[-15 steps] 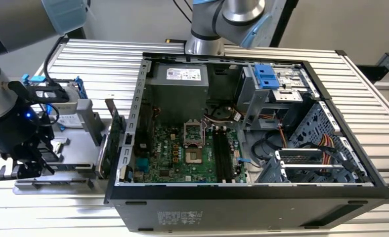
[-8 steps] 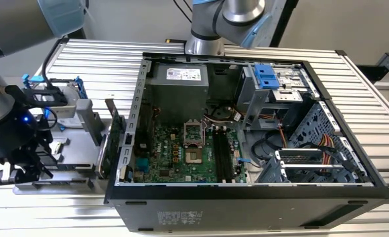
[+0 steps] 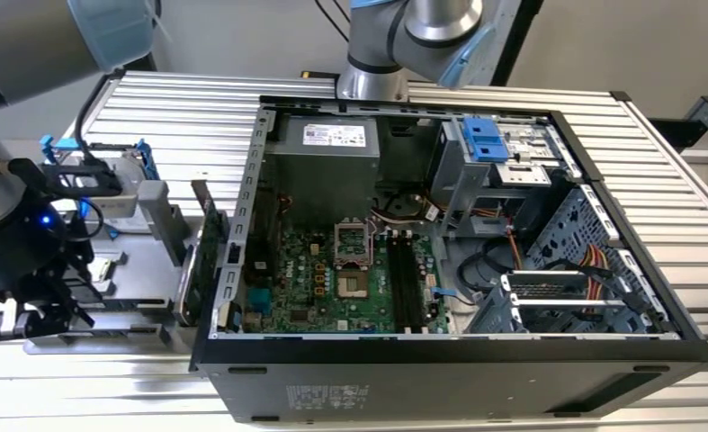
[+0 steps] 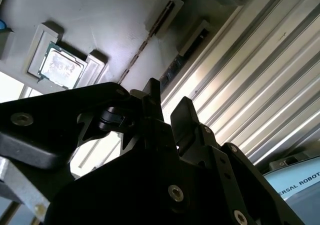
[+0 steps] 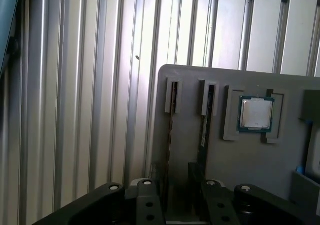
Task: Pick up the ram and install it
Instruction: 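Pick up the ram and move it above insertion slot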
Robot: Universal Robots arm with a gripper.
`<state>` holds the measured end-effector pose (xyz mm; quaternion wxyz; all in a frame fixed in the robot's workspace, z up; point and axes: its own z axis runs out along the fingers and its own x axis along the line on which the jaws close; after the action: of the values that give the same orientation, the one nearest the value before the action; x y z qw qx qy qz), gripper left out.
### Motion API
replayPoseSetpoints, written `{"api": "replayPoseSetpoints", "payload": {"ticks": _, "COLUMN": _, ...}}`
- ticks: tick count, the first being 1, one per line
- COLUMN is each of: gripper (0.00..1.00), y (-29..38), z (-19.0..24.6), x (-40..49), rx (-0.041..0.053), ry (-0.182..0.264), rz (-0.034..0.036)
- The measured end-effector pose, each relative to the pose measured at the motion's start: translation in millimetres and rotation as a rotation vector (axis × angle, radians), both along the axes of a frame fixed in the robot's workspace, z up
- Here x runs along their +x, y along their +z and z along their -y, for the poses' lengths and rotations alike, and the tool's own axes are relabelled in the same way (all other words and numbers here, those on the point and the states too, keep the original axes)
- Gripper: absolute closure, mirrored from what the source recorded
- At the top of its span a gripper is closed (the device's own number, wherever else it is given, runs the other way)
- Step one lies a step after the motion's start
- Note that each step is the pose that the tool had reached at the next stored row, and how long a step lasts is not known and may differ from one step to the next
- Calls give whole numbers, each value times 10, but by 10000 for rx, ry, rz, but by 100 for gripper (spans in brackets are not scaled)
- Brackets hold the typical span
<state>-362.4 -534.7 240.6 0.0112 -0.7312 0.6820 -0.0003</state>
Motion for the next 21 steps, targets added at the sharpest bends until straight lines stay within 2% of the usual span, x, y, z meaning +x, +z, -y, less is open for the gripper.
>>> {"api": "replayPoseSetpoints", "payload": {"ticks": 3, "gripper": 0, "y": -1, "z": 1, "x": 0, "rx": 0, "ry": 16, "rz": -105}}
{"api": "replayPoseSetpoints", "payload": {"ticks": 4, "gripper": 0, "y": 1, "z": 1, "x": -1, "rx": -2, "ry": 17, "rz": -120}}
{"api": "replayPoseSetpoints", "payload": {"ticks": 21, "gripper": 0, "y": -42, "z": 9, "x": 0, "rx": 0, "ry": 19, "rz": -124}}
